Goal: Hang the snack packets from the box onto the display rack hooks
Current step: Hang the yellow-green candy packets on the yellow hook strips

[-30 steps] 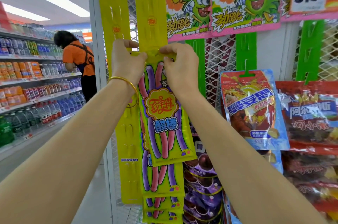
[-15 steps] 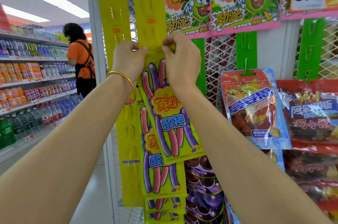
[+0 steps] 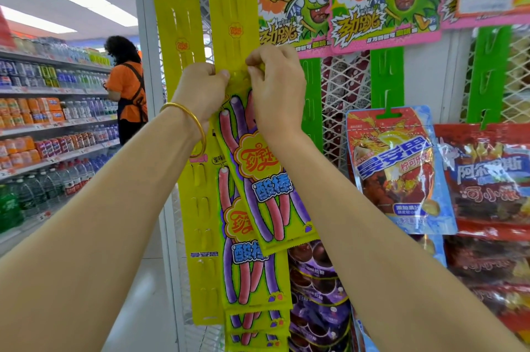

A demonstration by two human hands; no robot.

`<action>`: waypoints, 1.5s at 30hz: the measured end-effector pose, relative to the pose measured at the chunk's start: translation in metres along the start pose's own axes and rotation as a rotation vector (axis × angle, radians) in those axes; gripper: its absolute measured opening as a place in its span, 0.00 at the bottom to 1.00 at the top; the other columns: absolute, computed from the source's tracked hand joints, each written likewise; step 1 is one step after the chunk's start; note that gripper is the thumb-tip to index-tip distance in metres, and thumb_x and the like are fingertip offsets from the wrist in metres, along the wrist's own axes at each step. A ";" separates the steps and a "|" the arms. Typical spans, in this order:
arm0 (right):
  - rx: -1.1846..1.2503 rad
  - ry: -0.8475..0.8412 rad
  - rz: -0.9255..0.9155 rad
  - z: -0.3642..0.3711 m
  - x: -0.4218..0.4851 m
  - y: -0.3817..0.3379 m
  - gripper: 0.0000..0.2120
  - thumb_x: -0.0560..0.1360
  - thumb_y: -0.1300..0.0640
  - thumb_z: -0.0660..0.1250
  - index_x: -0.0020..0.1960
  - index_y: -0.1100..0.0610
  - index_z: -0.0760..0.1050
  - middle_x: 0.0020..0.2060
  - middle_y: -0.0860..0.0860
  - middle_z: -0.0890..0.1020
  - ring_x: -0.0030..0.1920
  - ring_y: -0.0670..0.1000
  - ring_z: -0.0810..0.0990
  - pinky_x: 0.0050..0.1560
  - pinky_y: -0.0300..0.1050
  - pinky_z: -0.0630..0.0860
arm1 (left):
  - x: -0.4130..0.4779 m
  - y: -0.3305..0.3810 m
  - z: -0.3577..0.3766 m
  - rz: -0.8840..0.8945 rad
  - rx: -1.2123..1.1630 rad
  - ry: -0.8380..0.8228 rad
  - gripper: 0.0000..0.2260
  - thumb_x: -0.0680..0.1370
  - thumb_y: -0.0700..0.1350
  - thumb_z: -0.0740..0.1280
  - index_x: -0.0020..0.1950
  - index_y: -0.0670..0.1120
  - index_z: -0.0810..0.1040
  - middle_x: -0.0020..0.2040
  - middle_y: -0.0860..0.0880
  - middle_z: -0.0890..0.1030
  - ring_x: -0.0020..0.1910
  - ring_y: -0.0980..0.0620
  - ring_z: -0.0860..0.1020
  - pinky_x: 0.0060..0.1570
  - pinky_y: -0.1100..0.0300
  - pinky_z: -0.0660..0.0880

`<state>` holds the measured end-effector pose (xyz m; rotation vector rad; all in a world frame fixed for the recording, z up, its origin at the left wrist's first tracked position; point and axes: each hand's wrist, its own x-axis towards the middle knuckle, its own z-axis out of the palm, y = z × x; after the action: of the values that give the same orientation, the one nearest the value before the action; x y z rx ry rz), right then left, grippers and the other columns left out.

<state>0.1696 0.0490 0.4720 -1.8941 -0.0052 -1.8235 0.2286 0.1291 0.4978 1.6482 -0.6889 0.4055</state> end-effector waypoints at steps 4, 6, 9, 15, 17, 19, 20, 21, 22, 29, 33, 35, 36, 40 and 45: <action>-0.008 -0.033 -0.012 -0.003 0.000 0.001 0.05 0.75 0.64 0.64 0.48 0.62 0.78 0.48 0.56 0.76 0.42 0.55 0.76 0.41 0.53 0.73 | 0.002 0.000 -0.001 -0.038 -0.026 -0.001 0.14 0.78 0.43 0.62 0.33 0.47 0.66 0.41 0.42 0.69 0.41 0.48 0.69 0.44 0.54 0.67; -0.018 -0.057 -0.007 -0.005 0.000 0.000 0.05 0.75 0.63 0.64 0.48 0.61 0.78 0.48 0.56 0.76 0.43 0.55 0.76 0.42 0.52 0.73 | 0.002 0.000 -0.002 -0.037 -0.033 -0.003 0.14 0.78 0.43 0.62 0.32 0.47 0.66 0.41 0.43 0.69 0.41 0.48 0.69 0.44 0.53 0.67; -0.018 -0.084 0.006 -0.006 -0.002 0.002 0.05 0.75 0.63 0.63 0.49 0.61 0.78 0.49 0.56 0.77 0.44 0.54 0.75 0.43 0.50 0.71 | 0.001 0.000 -0.002 -0.017 -0.010 -0.006 0.14 0.78 0.42 0.62 0.32 0.47 0.65 0.39 0.43 0.68 0.39 0.49 0.68 0.41 0.57 0.66; -0.060 -0.142 0.053 -0.010 -0.013 0.008 0.07 0.76 0.62 0.62 0.52 0.59 0.77 0.51 0.56 0.76 0.47 0.54 0.75 0.42 0.44 0.65 | -0.006 0.000 -0.002 0.105 0.070 -0.016 0.12 0.79 0.41 0.60 0.35 0.44 0.68 0.32 0.46 0.65 0.27 0.55 0.64 0.28 0.62 0.59; -0.082 -0.152 0.063 -0.010 -0.019 0.011 0.07 0.77 0.61 0.62 0.52 0.59 0.77 0.51 0.56 0.76 0.46 0.55 0.76 0.42 0.44 0.64 | -0.009 -0.002 -0.004 0.141 0.035 -0.023 0.08 0.79 0.41 0.61 0.40 0.42 0.73 0.36 0.43 0.70 0.34 0.52 0.68 0.35 0.62 0.64; -0.064 -0.139 0.071 -0.010 -0.024 0.012 0.07 0.77 0.62 0.62 0.52 0.59 0.78 0.50 0.56 0.76 0.46 0.56 0.76 0.43 0.46 0.67 | -0.012 -0.004 -0.004 0.158 -0.006 -0.031 0.04 0.78 0.40 0.61 0.46 0.42 0.75 0.41 0.42 0.73 0.39 0.50 0.70 0.40 0.56 0.66; -0.047 -0.124 0.073 -0.009 -0.025 0.012 0.07 0.76 0.62 0.63 0.51 0.59 0.78 0.50 0.56 0.76 0.45 0.56 0.76 0.43 0.47 0.69 | -0.013 -0.004 -0.004 0.155 -0.012 -0.032 0.04 0.78 0.40 0.61 0.46 0.43 0.75 0.41 0.42 0.73 0.39 0.50 0.70 0.40 0.56 0.66; -0.032 -0.106 0.073 -0.009 -0.024 0.011 0.06 0.76 0.62 0.63 0.51 0.59 0.78 0.49 0.56 0.76 0.44 0.56 0.76 0.43 0.48 0.70 | -0.015 -0.003 -0.002 0.152 -0.008 -0.026 0.05 0.78 0.40 0.61 0.44 0.43 0.74 0.40 0.42 0.73 0.37 0.53 0.70 0.39 0.59 0.66; -0.022 -0.088 0.070 -0.008 -0.022 0.010 0.06 0.76 0.62 0.63 0.51 0.60 0.78 0.49 0.56 0.76 0.44 0.55 0.76 0.43 0.48 0.70 | -0.014 -0.002 -0.001 0.149 -0.001 -0.013 0.08 0.79 0.41 0.60 0.40 0.45 0.72 0.37 0.44 0.71 0.34 0.54 0.68 0.36 0.62 0.64; 0.005 -0.065 0.041 -0.003 -0.005 0.004 0.06 0.77 0.62 0.62 0.50 0.60 0.78 0.49 0.56 0.77 0.45 0.53 0.75 0.44 0.47 0.71 | -0.011 0.005 -0.004 0.101 -0.017 -0.030 0.16 0.77 0.50 0.65 0.32 0.50 0.63 0.32 0.50 0.63 0.32 0.53 0.63 0.29 0.61 0.59; -0.003 -0.066 0.017 -0.002 0.000 0.002 0.06 0.77 0.62 0.63 0.50 0.61 0.77 0.49 0.56 0.76 0.43 0.52 0.74 0.42 0.46 0.70 | -0.010 0.007 -0.006 0.154 0.008 -0.018 0.04 0.72 0.41 0.70 0.44 0.41 0.78 0.37 0.46 0.74 0.34 0.52 0.70 0.26 0.66 0.64; -0.011 -0.066 0.002 -0.002 0.002 0.001 0.06 0.76 0.62 0.63 0.50 0.61 0.77 0.48 0.56 0.76 0.44 0.54 0.75 0.42 0.49 0.72 | -0.009 0.008 -0.007 0.157 0.036 -0.013 0.05 0.72 0.41 0.70 0.41 0.40 0.76 0.35 0.45 0.72 0.33 0.52 0.68 0.27 0.64 0.62; -0.013 -0.066 -0.004 -0.002 0.003 0.001 0.05 0.76 0.62 0.63 0.50 0.61 0.77 0.48 0.55 0.76 0.44 0.54 0.75 0.42 0.50 0.73 | -0.007 0.009 -0.007 0.157 0.062 -0.006 0.07 0.72 0.41 0.70 0.36 0.42 0.73 0.32 0.46 0.70 0.30 0.53 0.65 0.25 0.64 0.59; -0.074 -0.079 -0.031 -0.002 0.004 0.006 0.06 0.77 0.60 0.63 0.51 0.59 0.77 0.50 0.55 0.76 0.43 0.55 0.76 0.40 0.50 0.73 | -0.004 0.012 -0.006 0.147 0.141 -0.014 0.17 0.73 0.41 0.69 0.30 0.47 0.62 0.28 0.48 0.60 0.22 0.58 0.59 0.19 0.66 0.52; 0.049 -0.097 -0.019 -0.003 0.008 0.016 0.05 0.74 0.61 0.67 0.49 0.60 0.79 0.48 0.54 0.77 0.43 0.47 0.73 0.42 0.33 0.68 | 0.000 0.014 -0.006 0.093 0.164 -0.039 0.17 0.73 0.43 0.67 0.31 0.48 0.61 0.30 0.49 0.60 0.28 0.53 0.59 0.26 0.60 0.55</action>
<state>0.1732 0.0310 0.4738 -1.9527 -0.1016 -1.7259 0.2205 0.1333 0.5096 1.7867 -0.7811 0.5086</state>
